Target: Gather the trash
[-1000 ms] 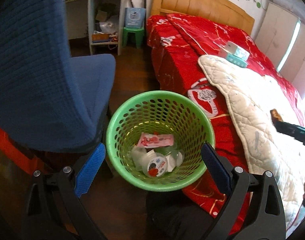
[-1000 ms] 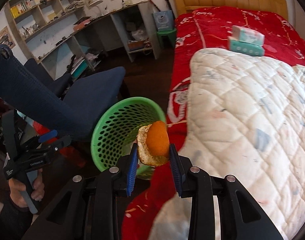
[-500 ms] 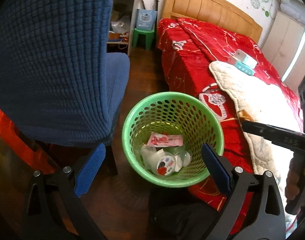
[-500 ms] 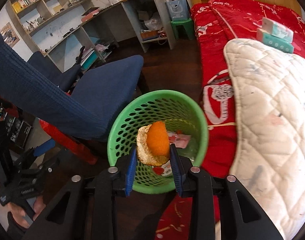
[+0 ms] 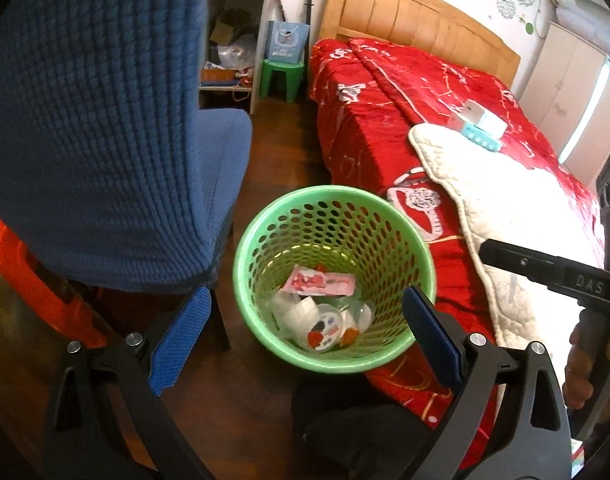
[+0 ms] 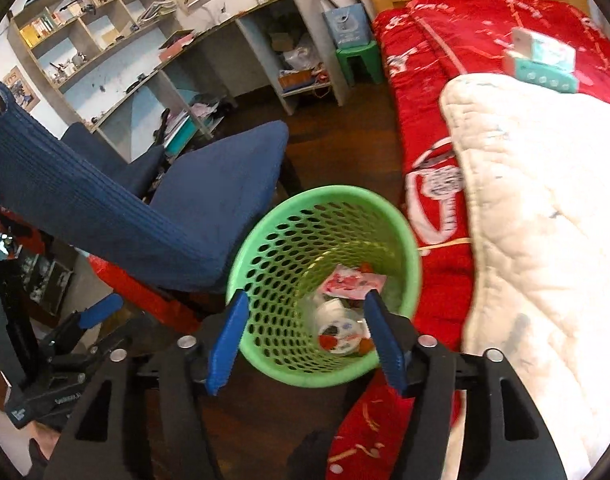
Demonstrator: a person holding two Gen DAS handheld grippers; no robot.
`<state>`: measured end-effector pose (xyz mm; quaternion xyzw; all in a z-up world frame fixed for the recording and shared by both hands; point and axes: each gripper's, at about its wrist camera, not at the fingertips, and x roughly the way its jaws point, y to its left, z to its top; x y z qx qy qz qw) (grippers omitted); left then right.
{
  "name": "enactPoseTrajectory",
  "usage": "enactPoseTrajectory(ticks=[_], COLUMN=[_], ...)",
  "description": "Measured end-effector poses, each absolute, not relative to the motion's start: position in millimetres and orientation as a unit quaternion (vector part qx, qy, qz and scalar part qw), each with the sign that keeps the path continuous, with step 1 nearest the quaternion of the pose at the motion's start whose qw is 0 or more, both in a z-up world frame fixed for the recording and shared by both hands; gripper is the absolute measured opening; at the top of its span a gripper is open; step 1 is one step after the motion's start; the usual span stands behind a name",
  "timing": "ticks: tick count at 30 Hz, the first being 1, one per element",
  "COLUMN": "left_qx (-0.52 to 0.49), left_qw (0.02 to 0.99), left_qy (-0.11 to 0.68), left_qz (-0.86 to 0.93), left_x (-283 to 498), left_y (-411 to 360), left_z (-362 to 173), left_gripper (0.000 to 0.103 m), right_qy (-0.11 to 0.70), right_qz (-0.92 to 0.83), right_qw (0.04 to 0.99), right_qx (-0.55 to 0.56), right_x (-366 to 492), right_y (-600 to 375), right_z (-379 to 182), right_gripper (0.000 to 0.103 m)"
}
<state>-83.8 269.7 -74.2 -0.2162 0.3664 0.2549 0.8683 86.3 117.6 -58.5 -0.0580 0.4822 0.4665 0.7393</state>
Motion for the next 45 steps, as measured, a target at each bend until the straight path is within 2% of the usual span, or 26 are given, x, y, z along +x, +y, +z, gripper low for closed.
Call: enactPoseTrajectory(ticks=[13, 21, 32, 45], left_qx=[-0.178, -0.150, -0.109, -0.092], left_qw=[0.892, 0.906, 0.918, 0.924], left_qy=[0.367, 0.366, 0.367, 0.361], left_qz=[0.196, 0.149, 0.101, 0.088], left_x=[-46.9, -22.5, -1.9, -2.0], left_y=[207.5, 157.7, 93.6, 60.9], left_z=[-52.8, -38.1, -18.6, -8.7], left_gripper=[0.095, 0.095, 0.097, 0.098], right_qy=[0.434, 0.441, 0.412, 0.387], right_qz=[0.386, 0.312, 0.214, 0.148], right_qw=[0.811, 0.841, 0.885, 0.909], right_qx=[-0.067, -0.034, -0.032, -0.040], right_x=[80.6, 76.4, 63.7, 42.6], right_y=[19.6, -57.2, -133.9, -184.9], right_z=[-27.5, -23.4, 1.5, 13.1], right_gripper=[0.086, 0.090, 0.093, 0.095])
